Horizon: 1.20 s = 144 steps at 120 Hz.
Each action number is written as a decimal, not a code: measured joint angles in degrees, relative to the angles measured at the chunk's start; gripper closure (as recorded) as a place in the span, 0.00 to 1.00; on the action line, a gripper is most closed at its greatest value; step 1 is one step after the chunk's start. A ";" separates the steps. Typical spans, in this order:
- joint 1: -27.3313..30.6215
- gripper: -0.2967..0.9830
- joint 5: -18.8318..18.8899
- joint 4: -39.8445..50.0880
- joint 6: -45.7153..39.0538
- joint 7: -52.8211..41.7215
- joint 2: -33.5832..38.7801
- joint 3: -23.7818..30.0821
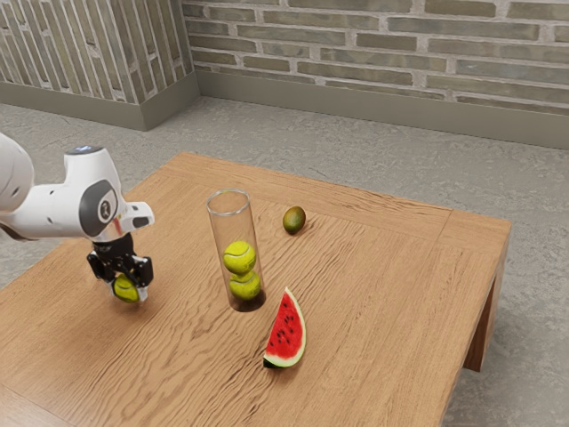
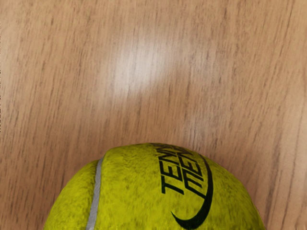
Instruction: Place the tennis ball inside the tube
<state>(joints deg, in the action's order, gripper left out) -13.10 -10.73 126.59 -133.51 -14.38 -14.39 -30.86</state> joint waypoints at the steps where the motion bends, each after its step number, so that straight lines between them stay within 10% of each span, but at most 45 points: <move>1: -0.10 0.45 0.04 -0.01 0.00 0.00 0.26 0.00; 73: -6.23 0.47 4.00 -22.48 11.96 0.84 6.56 5.23; 144: -7.83 0.47 4.03 -26.59 18.30 2.84 6.87 10.80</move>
<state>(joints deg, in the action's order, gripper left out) -20.94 -6.69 99.99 -115.21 -11.54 -7.52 -20.06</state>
